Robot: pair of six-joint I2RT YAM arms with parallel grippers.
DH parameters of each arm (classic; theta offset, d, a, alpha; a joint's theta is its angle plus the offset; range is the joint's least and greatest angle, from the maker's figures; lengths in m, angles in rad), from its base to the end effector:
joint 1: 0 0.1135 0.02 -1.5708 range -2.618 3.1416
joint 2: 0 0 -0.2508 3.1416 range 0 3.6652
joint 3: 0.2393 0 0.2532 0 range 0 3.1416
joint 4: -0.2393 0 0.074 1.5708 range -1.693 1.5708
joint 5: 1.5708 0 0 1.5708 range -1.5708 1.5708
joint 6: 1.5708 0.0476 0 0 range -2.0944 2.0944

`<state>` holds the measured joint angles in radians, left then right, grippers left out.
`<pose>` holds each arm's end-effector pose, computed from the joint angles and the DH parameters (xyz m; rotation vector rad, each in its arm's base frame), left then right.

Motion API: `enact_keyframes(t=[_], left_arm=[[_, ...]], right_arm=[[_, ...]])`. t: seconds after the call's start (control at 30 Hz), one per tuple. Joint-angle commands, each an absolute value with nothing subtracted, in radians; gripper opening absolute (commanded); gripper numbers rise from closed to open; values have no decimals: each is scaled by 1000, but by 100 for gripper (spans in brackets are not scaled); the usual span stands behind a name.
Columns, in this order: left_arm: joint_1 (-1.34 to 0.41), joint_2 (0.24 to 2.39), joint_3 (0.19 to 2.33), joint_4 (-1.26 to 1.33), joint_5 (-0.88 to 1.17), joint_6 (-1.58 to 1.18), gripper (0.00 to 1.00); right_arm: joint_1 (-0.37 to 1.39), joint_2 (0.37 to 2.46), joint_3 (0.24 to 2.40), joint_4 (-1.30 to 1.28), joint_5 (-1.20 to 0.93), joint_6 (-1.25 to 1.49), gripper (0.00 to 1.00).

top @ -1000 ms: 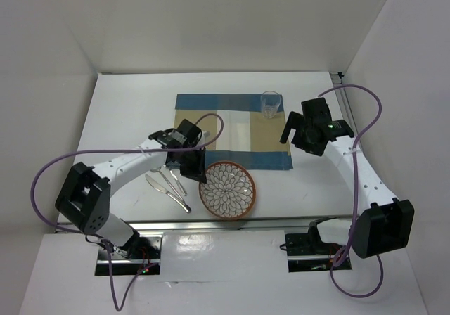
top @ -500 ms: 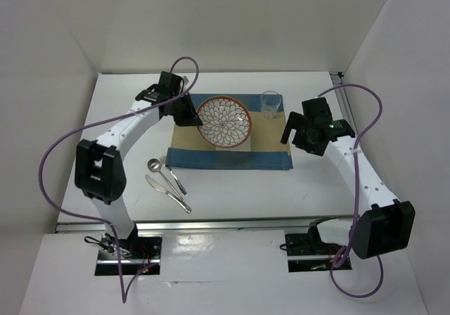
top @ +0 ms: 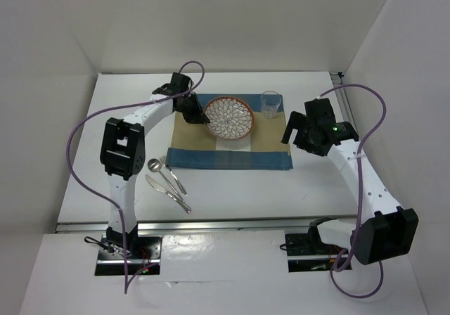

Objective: Set the dinner table for one person

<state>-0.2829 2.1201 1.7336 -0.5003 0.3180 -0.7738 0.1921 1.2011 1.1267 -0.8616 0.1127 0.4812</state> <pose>0.4536 -0.1474 0.1979 -0.4850 2.5437 -0.8220 0.2475 0.0427 0.2913 0.4065 2.4704 0.1383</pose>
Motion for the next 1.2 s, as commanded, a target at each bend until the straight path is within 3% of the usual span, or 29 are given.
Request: enact_keyframes(t=[0.0,0.23,0.27,0.3,0.4,0.43,0.5,0.53,0.67,0.83,0.93,1.0,1.1,1.17], left_arm=[[-284,2109,1780,-362,445,-827,0],[-293,2212,1822,-422,446,-778,1],[-293,2212,1822,-434,446,-753,8],[-293,2221,1822,-443,446,-753,26],[-293,2192,1798,-477,408,-729,52],[-293,2180,1772,-477,396,-729,70],[-293,2143,1763,-501,355,-718,80],[-293,2131,1752,-515,338,-718,92],[-302,2050,1752,-584,264,-696,100],[-302,1854,1738,-704,125,-661,98],[-264,1634,1616,-727,12,-663,94],[-162,1521,1549,-785,87,-646,94],[0,1468,1563,-880,170,-588,92],[50,1436,1594,-984,125,-531,92]], right_arm=[[187,1204,1164,-865,95,476,99],[187,1204,1155,-865,109,476,99],[187,1204,1155,-865,109,476,99],[187,1195,1146,-874,109,476,99],[187,1195,1157,-890,170,453,99],[187,1195,1169,-890,170,453,99],[187,1206,1189,-899,170,414,99],[187,1215,1212,-910,152,414,99],[227,1215,1249,-872,98,342,99],[376,1262,1305,-799,6,339,97],[585,1376,1344,-747,-25,446,96],[768,1480,1370,-686,33,529,96],[919,1627,1436,-646,90,597,98],[992,1689,1465,-582,91,621,93]])
